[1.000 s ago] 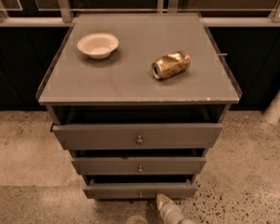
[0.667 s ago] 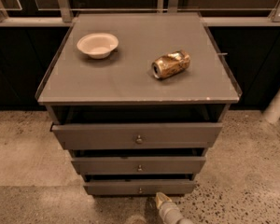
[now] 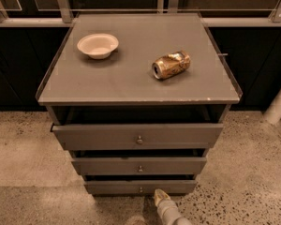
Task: Close bottom drawer
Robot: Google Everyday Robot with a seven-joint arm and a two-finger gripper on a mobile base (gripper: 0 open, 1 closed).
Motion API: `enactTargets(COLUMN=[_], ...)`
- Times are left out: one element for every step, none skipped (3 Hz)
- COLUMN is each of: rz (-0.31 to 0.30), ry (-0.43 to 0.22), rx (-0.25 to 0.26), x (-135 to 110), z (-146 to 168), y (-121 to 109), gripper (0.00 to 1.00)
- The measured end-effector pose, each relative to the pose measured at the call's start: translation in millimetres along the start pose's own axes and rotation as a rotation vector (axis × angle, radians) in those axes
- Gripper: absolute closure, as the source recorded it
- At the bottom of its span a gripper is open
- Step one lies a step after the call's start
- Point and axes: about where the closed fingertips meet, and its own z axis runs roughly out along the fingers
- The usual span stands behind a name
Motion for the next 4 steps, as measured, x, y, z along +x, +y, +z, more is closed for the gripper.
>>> enactTargets(rz=[0.044, 0.101, 0.166, 0.213], ry=[0.027, 0.102, 0.196, 0.266], rx=[-0.009, -0.082, -0.134, -0.119], x=[11.7, 19.4, 18.7, 9.5], z=[-2.0, -14.6, -55.2, -107.1], y=[-10.1, -9.6, -36.0, -66.9], gripper=[1.00, 1.00, 1.00, 0.82])
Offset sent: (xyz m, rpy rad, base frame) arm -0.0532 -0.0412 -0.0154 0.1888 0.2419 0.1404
